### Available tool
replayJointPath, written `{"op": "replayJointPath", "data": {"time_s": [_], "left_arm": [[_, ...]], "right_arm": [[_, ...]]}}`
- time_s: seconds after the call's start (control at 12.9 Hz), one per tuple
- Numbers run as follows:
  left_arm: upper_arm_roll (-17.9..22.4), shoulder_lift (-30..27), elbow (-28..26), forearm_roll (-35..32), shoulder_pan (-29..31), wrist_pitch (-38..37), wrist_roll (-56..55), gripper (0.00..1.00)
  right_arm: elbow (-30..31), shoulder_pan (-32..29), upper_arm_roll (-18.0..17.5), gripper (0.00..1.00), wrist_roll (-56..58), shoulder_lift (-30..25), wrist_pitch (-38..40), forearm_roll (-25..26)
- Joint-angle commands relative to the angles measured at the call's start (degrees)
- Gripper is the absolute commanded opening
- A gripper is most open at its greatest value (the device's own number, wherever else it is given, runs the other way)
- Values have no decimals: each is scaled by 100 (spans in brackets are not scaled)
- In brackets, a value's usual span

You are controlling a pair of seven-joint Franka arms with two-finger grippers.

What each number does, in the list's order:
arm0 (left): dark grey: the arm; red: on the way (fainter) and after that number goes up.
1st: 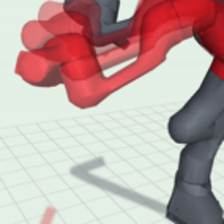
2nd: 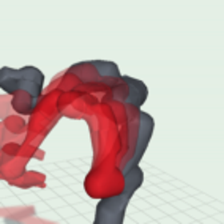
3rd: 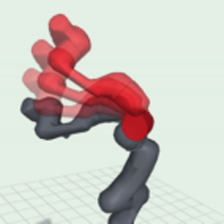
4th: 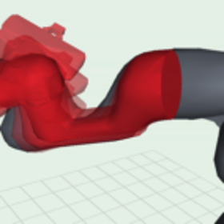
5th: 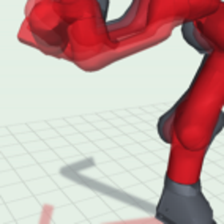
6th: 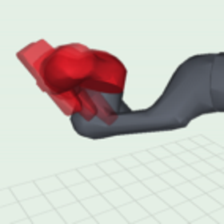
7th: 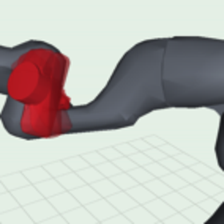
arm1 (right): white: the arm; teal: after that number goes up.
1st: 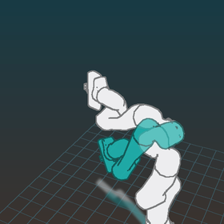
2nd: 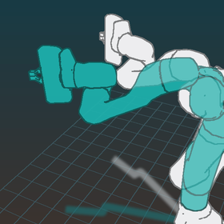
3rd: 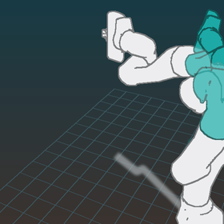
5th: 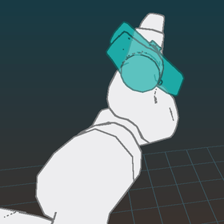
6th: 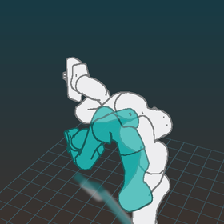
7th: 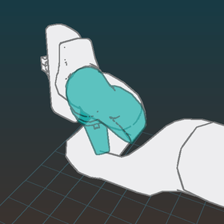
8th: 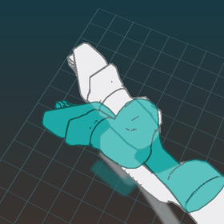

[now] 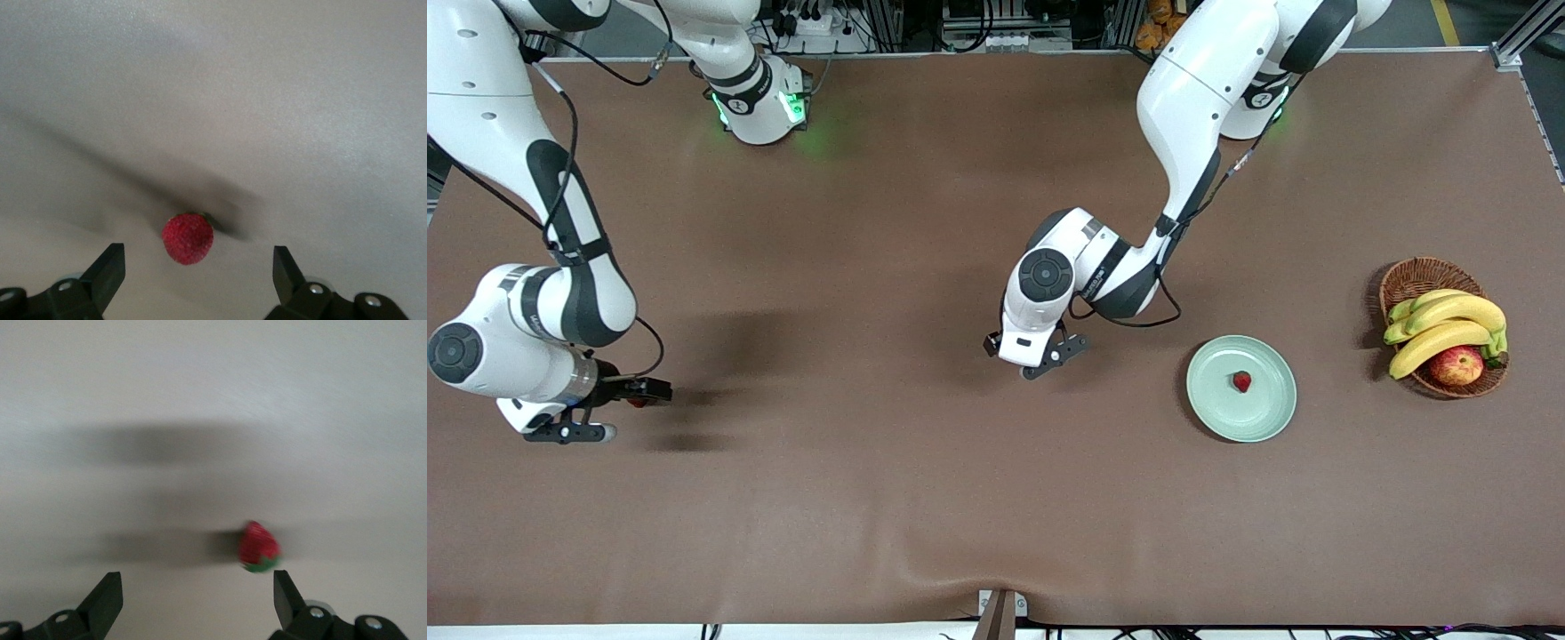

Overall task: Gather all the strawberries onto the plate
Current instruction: 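Grasp the strawberry with the left gripper while the right gripper grasps the last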

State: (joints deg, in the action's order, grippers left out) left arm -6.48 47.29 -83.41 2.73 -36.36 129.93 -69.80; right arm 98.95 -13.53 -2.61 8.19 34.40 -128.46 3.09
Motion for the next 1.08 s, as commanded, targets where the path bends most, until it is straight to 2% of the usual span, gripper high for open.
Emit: {"op": "replayJointPath", "data": {"time_s": [0.0,0.23,0.54,0.85,0.93,1.0], "left_arm": [[77,123,123,-168,-46,-3,-139,76],[77,158,114,-186,-37,-3,-148,56],[77,158,132,-142,-20,-3,-157,3],[77,-149,132,-177,225,-134,-157,0],[77,-367,132,-185,409,-439,-105,0],[77,-517,123,-212,655,-712,-43,0]], "right_arm": [[28,-307,-64,100,261,49,-20,244],[-78,-387,-55,100,262,278,-169,341],[-87,-352,-55,100,253,471,-548,350],[-113,-343,-55,100,236,568,-715,350],[-113,-343,-64,86,227,568,-698,341],[-113,-343,-64,60,218,568,-671,333]]}}
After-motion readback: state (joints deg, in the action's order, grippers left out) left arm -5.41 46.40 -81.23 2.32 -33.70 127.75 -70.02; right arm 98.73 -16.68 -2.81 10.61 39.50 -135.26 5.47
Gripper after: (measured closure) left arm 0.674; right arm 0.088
